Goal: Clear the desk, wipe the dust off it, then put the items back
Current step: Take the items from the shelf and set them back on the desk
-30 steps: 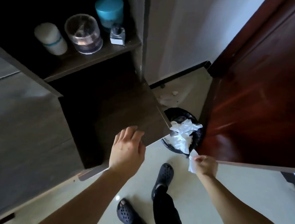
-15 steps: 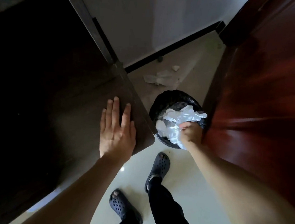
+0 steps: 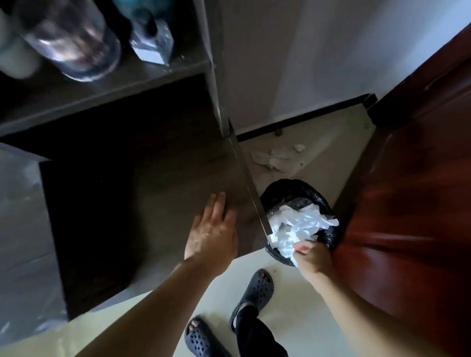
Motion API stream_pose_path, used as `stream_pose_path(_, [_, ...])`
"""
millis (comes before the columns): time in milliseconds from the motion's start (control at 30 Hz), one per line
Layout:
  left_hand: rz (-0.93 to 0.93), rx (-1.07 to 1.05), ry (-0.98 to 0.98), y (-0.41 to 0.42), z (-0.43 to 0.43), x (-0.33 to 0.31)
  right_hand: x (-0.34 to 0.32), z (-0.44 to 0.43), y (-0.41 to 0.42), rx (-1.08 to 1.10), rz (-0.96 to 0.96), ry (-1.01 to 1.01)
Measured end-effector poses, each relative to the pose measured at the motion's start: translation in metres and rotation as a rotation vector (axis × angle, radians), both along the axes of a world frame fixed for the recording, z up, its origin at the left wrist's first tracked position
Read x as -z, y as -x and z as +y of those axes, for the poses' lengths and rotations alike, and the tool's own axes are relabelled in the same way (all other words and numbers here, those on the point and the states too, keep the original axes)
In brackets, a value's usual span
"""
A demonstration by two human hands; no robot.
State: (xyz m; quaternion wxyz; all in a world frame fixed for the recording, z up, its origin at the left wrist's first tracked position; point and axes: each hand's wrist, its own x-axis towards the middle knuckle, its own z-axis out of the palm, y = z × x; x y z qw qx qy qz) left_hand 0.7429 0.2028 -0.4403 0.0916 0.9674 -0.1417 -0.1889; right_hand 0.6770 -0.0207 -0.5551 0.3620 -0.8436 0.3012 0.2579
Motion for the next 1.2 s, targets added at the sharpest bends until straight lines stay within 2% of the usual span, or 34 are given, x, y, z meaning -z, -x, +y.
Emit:
stream_pose_path(100, [0.125,-0.062,0.005,0.017,0.020,-0.043,-0.037,0.015,0.013,0.063,-0.037,0.007])
stream_pose_path(300, [0.044,-0.153,0.097,0.056,0.074,-0.122,-0.123,0.062,0.031,0.095,-0.128,-0.110])
stream_pose_path(567, [-0.040,-0.228,0.140,0.078,0.143,-0.212,-0.232,0.125,0.022,-0.136,-0.264,-0.080])
stream_pose_path(867, [-0.169,-0.290,0.201,0.041,0.171,-0.275,-0.344,0.163,-0.069,-0.358,-0.537,0.065])
stream_pose_path(1033, [-0.178,-0.327,0.190,-0.007,0.163,-0.283,-0.364,0.172,-0.138,-0.551,-0.806,0.237])
stream_pose_path(1200, [-0.193,-0.365,0.189,-0.059,0.149,-0.278,-0.348,0.182,-0.192,-0.707,-0.843,0.319])
